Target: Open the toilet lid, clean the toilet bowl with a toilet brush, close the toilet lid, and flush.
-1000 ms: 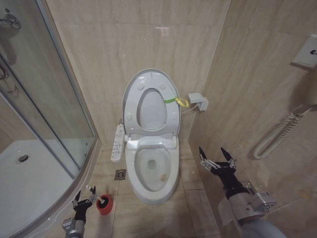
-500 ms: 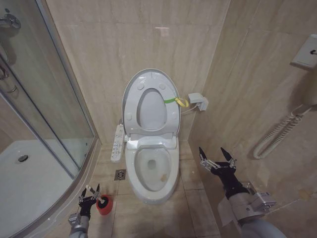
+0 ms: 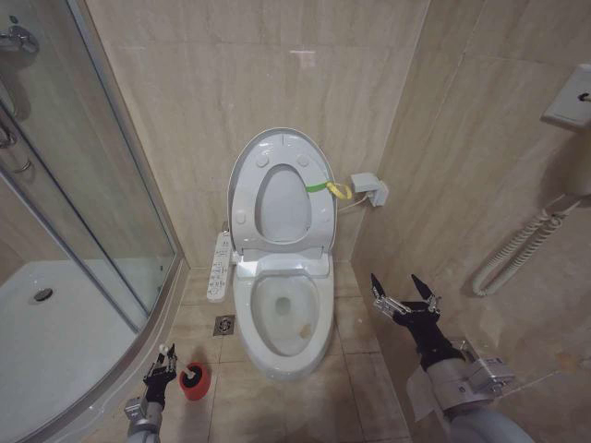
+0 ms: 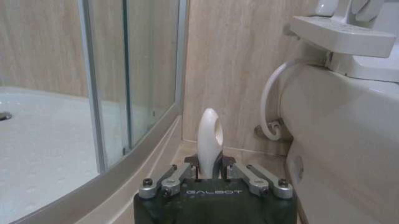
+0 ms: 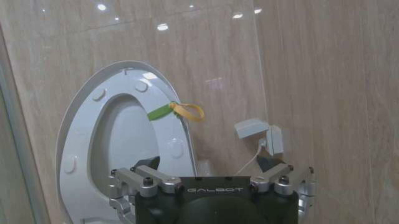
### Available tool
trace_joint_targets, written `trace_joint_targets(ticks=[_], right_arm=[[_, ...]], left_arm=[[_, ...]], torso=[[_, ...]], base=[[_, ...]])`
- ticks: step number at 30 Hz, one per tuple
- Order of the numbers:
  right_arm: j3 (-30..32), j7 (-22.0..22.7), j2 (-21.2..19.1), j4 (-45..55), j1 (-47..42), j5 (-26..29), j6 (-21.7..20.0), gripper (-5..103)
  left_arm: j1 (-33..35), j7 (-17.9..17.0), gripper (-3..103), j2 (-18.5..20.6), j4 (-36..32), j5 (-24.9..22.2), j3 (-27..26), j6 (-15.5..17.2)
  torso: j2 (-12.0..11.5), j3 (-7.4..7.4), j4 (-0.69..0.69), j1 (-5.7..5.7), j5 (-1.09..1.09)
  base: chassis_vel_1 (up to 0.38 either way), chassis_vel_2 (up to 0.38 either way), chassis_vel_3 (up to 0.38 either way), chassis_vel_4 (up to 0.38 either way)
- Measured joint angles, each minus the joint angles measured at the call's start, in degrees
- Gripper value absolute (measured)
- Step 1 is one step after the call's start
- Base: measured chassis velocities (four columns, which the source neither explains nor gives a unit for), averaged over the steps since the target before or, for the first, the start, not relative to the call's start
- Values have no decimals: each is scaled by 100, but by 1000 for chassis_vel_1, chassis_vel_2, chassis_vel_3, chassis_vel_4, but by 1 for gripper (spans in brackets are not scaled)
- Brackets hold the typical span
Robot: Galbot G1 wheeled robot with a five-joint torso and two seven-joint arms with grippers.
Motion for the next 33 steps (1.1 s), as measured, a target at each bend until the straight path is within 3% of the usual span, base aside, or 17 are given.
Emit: trace_joint_targets(ticks=[1,2,17,27,33], right_arm=[[0,0,0,0,0,0,0,100],[0,0,0,0,0,0,0,100],[0,0,0,0,0,0,0,100],[0,-1,0,0,0,0,0,100],[0,0,0,0,0,0,0,100]], left_arm=[[37,-10,29,-4,-62,28,-16,-3],[87,-19,22,-4,-159,57,-31,-4],[1082,-188,22,50,-1885,170,-177,36],[1974,-180,22,166,-3517,146,-435,-5],[2885,-189,22,284,-4587,135,-598,-72]], torso=[[0,0,0,0,0],[0,0,0,0,0],[0,0,0,0,0],[0,0,0,0,1],[-1,0,1,-1,0]], base=[[0,0,0,0],[0,0,0,0],[0,0,0,0],[0,0,0,0],[0,0,0,0]])
